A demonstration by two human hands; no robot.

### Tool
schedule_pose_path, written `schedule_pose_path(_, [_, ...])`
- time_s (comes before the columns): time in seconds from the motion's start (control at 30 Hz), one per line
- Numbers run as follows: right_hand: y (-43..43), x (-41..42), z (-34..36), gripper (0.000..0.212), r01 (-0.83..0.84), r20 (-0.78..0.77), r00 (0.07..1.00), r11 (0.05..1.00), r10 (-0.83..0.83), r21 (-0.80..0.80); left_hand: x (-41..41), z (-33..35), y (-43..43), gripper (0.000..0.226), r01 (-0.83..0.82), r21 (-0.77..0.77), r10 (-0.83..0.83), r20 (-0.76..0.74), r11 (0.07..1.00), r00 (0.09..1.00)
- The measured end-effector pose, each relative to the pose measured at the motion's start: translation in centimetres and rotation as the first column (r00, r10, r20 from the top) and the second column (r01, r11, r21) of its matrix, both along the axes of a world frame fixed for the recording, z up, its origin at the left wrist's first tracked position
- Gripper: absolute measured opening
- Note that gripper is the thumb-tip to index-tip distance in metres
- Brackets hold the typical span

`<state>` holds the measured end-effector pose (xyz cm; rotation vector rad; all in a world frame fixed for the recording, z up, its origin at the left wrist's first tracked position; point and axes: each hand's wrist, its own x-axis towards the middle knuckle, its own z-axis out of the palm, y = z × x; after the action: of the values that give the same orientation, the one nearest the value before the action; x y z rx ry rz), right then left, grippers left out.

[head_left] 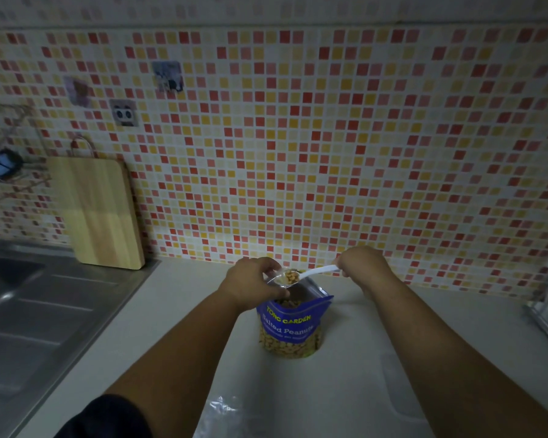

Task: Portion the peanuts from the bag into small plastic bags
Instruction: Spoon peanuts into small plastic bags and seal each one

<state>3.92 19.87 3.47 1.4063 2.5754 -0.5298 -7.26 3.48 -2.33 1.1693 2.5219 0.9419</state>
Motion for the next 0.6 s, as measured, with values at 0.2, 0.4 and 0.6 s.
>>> schedule_pose_path(0.2, [-2.1, 0.3, 1.6, 0.027, -0.222, -0.198, 0.947, 0.960, 0.255, 0.172, 0.3, 0.1, 0.7, 0.057, 0.006, 0.016, -0.006, 0.010, 1.000, 1.000])
schedule_pose_path(0.4, [-5.5, 0.4, 5.1, 0.029, -0.442, -0.104, 0.827, 0.753, 0.553, 0.487, 0.5, 0.6, 0.9, 0.055, -0.078, 0.174, 0.054, 0.140, 0.982, 0.989])
schedule_pose_path(0.6, [-4.8, 1.2, 6.4, 0.019, -0.246, -0.281, 0.773, 0.677, 0.569, 0.694, 0.3, 0.7, 0.5, 0.045, -0.147, 0.286, 0.094, 0.191, 0.947, 0.977])
